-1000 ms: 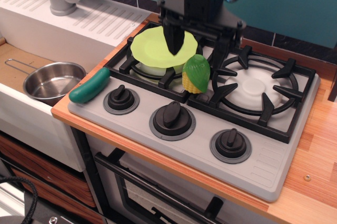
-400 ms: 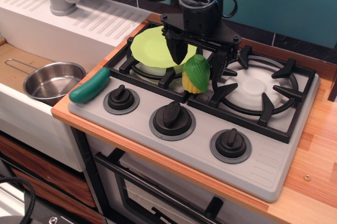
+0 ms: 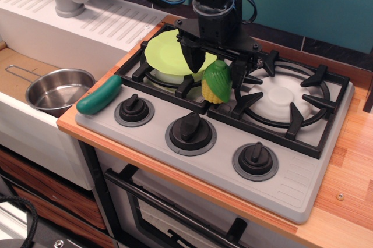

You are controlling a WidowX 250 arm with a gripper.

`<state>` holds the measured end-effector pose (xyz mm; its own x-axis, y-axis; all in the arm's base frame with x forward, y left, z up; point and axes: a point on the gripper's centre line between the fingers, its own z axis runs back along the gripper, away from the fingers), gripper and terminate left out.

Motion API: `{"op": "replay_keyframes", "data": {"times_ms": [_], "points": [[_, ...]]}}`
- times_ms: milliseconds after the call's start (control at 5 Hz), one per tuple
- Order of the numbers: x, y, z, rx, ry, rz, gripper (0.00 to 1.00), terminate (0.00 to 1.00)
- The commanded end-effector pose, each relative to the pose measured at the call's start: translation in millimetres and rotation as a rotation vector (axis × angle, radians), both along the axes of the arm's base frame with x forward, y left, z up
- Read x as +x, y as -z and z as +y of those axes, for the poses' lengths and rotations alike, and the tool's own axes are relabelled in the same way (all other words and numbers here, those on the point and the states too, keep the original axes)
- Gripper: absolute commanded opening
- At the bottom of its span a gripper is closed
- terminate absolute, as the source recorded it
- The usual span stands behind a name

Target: Put corncob on plate and cucumber in pot or pan in sink

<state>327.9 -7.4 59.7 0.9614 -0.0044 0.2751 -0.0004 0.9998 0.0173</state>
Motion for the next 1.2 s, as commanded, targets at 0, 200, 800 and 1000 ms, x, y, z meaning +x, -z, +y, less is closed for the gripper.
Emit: {"op": "replay_keyframes", "data": {"times_ms": [0,200,800,1000], "points": [[3,-13,-3,-0.007,-0.024,-0.006,0.0,0.0],[0,-20,-6,-0.017,-0.028,0.016,0.0,0.0],[-11,-69,-4,-0.008,-0.036,0.101,0.0,0.0],[-12,-73,5,0.013,-0.008,0.078,0.0,0.0]]}}
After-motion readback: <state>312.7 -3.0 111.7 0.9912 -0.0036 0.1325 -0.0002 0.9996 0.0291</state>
